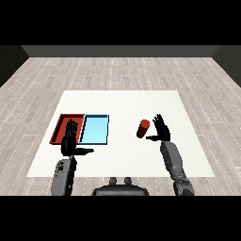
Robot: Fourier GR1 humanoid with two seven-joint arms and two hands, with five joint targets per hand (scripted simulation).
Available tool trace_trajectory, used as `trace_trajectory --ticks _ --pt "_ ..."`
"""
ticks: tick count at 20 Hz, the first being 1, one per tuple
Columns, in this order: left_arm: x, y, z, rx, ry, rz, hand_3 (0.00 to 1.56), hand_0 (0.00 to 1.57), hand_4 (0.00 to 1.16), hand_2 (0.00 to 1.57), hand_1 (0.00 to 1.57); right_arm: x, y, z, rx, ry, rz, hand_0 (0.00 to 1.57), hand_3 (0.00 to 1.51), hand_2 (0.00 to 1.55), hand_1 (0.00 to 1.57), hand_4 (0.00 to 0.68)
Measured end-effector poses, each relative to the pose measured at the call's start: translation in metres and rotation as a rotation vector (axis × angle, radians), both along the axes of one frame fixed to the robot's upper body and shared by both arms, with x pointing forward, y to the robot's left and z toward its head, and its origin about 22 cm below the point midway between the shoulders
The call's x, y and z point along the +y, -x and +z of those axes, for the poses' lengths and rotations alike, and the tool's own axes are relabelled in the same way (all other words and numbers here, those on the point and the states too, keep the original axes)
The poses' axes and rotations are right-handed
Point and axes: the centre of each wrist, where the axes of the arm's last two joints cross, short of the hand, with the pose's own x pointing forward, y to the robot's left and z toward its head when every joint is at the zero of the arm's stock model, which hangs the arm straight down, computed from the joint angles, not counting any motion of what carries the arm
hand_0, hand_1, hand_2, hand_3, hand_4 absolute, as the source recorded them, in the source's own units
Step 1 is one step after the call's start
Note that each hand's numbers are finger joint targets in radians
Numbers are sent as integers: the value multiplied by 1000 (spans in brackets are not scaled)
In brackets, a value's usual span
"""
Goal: Pick the red can and put it in the red box
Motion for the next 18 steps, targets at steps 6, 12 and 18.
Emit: trace_trajectory --ticks 6,12,18 --pt "-11 4 4 1 3 -3 0 0 0 0 0 17 1 -4 11 -15 20 0 0 0 0 0" --pt "-8 7 5 -13 6 -12 0 0 0 0 0 21 -10 -1 26 -19 34 0 0 0 0 0" --pt "-8 3 4 -17 10 -14 0 0 0 0 0 27 -14 -4 54 -9 24 0 0 0 0 0"
